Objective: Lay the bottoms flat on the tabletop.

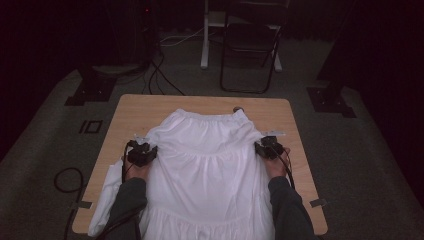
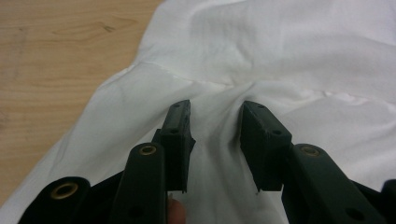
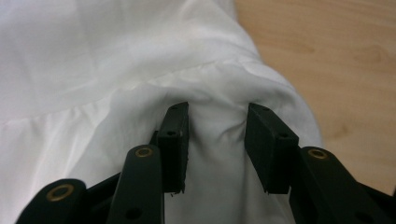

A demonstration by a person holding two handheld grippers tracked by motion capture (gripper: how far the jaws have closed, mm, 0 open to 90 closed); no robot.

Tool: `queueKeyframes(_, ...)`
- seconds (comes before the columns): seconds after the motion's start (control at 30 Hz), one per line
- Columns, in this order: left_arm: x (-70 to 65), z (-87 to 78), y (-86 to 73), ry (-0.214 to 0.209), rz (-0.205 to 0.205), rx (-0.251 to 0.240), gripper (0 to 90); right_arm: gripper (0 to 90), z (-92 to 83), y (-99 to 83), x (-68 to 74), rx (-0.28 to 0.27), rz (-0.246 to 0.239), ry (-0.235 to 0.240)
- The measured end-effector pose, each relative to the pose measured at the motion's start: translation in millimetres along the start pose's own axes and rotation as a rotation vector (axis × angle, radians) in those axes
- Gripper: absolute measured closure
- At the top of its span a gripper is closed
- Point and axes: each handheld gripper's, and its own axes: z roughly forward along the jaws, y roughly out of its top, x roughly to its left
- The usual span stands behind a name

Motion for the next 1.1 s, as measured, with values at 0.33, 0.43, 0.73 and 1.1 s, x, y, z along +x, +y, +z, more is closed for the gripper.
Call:
queueKeyframes(0.33, 23.4, 3.3, 3.6, 0.05, -0.038, 0.003, 63.2, 60.1, 12.0, 16.4, -18.2, 0.043, -0.049, -0.128)
queueKeyframes(0.43, 18.0, 4.5, 4.5, 0.077, -0.063, 0.003, 61.8, 60.5, 8.6, 12.7, -29.1, 0.049, -0.048, -0.142)
queueKeyframes(0.73, -8.7, -8.7, 13.4, -0.022, 0.002, 0.02, 55.4, 54.1, 1.5, 14.8, -36.9, 0.126, 0.014, -0.135)
queueKeyframes(1.1, 33.9, -134.0, -11.1, -0.112, 0.097, -0.087, 54.9, 50.8, -81.3, -6.8, -16.2, -0.022, -0.052, 0.032)
